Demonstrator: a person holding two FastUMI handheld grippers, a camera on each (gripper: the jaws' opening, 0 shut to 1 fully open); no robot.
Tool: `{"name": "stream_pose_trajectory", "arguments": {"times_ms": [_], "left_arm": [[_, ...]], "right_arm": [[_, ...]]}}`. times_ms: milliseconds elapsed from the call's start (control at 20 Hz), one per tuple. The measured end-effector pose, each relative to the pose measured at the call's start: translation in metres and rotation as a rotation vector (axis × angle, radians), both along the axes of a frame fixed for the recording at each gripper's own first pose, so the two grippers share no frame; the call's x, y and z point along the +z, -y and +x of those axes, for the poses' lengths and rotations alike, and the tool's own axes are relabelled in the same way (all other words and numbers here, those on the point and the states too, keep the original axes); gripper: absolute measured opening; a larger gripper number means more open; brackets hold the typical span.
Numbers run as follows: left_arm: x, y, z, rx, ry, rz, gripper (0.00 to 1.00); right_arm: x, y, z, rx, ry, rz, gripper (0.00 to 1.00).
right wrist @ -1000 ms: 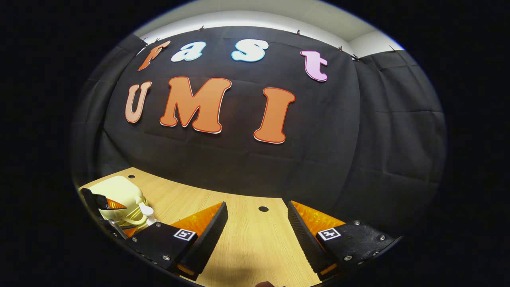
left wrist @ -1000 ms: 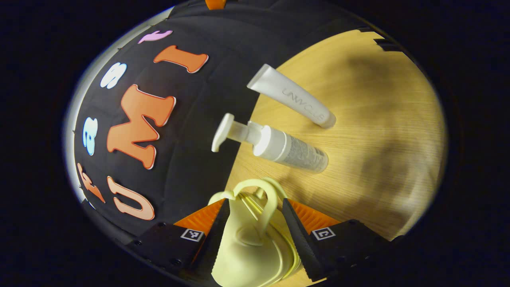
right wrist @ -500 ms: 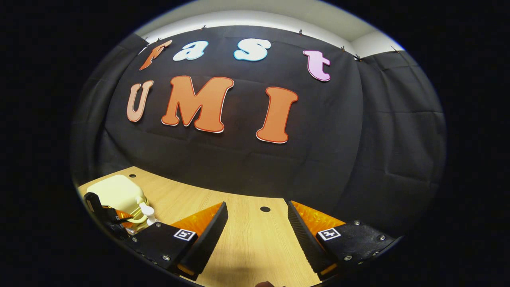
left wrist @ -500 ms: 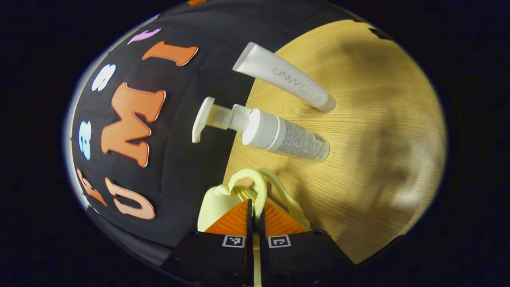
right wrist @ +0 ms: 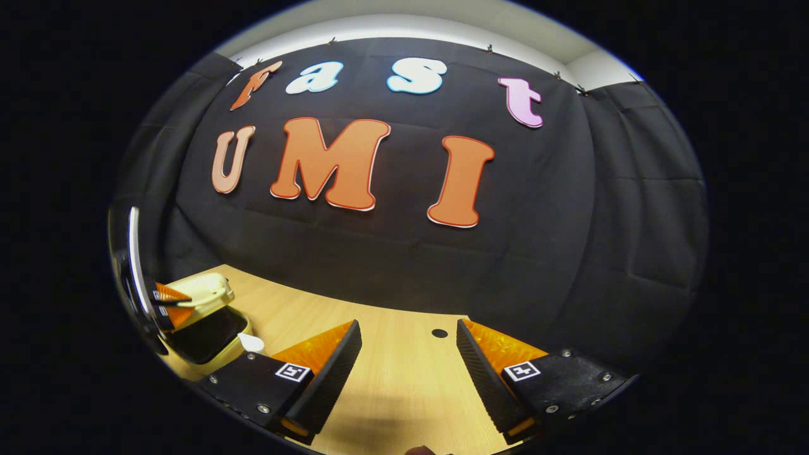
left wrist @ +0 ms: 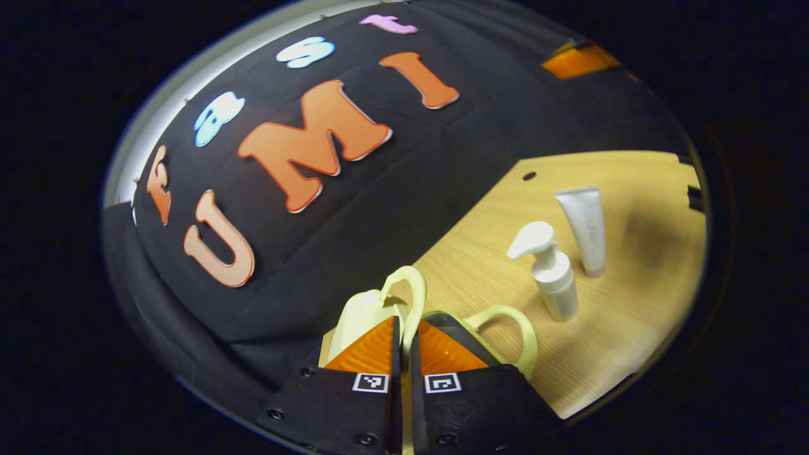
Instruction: First open the suitcase, pack the skin care products into it, and then close the suitcase.
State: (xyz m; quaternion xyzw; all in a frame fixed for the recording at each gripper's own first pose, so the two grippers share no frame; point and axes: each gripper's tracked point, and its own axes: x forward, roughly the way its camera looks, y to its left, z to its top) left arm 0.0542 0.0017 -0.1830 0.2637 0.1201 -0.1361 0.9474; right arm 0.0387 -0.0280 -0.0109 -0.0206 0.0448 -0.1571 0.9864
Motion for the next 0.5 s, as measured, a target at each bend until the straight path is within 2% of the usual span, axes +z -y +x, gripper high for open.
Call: {"name": "stream_pose_trajectory", "arguments": {"times_ms": [250,500], "left_arm": [[0.037,-0.056,0.016,0.122,-0.002,-0.258,0.06],[0.058,-0.134,0.027,0.214,0.016,-0.417,0.06]], "right_arm": [[0.012,-0.037,0.024,0.051,0.006,-0.013,0.96],[0.013,-0.08,0.043,0.089,-0.006,0.007,0.96]]}}
